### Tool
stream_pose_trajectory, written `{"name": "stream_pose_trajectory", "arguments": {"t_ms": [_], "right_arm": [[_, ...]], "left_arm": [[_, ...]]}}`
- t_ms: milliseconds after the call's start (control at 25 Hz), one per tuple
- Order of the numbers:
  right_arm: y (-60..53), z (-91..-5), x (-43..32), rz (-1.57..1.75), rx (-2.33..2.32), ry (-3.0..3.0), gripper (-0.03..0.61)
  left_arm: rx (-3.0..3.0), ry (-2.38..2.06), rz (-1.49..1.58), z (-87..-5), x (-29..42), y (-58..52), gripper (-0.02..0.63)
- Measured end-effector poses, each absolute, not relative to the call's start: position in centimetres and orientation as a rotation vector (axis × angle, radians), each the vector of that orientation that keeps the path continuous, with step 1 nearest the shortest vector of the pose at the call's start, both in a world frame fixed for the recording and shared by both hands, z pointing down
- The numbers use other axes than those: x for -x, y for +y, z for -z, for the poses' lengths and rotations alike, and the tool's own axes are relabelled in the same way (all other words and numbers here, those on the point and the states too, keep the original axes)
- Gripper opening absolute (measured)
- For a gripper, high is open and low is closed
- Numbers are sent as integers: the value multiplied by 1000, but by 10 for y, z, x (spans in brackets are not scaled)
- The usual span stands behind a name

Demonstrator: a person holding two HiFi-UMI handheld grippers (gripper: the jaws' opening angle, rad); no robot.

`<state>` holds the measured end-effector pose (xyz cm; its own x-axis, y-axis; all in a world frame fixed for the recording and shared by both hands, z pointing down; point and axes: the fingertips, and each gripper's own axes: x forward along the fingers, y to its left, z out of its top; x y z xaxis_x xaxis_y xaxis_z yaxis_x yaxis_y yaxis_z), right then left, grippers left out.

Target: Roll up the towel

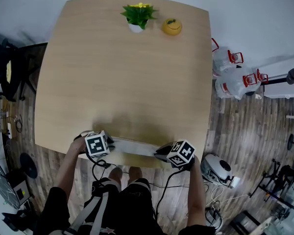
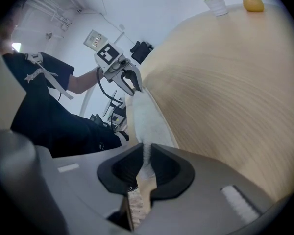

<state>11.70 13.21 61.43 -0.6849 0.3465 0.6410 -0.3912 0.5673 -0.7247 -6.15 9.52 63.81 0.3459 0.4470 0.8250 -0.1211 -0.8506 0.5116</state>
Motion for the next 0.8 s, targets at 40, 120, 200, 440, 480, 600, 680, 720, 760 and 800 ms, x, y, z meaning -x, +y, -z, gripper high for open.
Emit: {"name": "stream_pose_trajectory", "arguments": {"t_ms": [40, 120, 200, 440, 480, 600, 680, 720, 760, 800], "right_arm": [[130, -614, -118, -1194, -27, -2007, 55], [123, -615, -119, -1225, -10, -2013, 55], [117, -615, -121, -1252, 9, -2013, 55], [100, -619, -124, -1278, 36, -2012, 57], [98, -620, -125, -1291, 40, -2011, 57], [93, -623, -126, -1321, 60, -2005, 57], [91, -624, -126, -1334, 74, -2002, 57], [90, -625, -126, -1342, 81, -2000, 57], [89, -625, -127, -1352, 87, -1998, 57], [89, -625, -127, -1361, 92, -1997, 58]], "left_arm": [[-2103, 294, -1516, -637, 61, 95, 95], [-2076, 302, -1503, -636, 59, 90, 97], [-2046, 324, -1490, -637, 58, 87, 98], [-2001, 385, -1488, -639, 53, 79, 103], [-1984, 397, -1483, -639, 53, 79, 104], [-1942, 432, -1464, -640, 52, 79, 104], [-1924, 451, -1446, -640, 52, 78, 104], [-1915, 458, -1434, -640, 52, 77, 104], [-1905, 463, -1423, -640, 52, 76, 103], [-1898, 466, -1415, -640, 52, 76, 103]]}}
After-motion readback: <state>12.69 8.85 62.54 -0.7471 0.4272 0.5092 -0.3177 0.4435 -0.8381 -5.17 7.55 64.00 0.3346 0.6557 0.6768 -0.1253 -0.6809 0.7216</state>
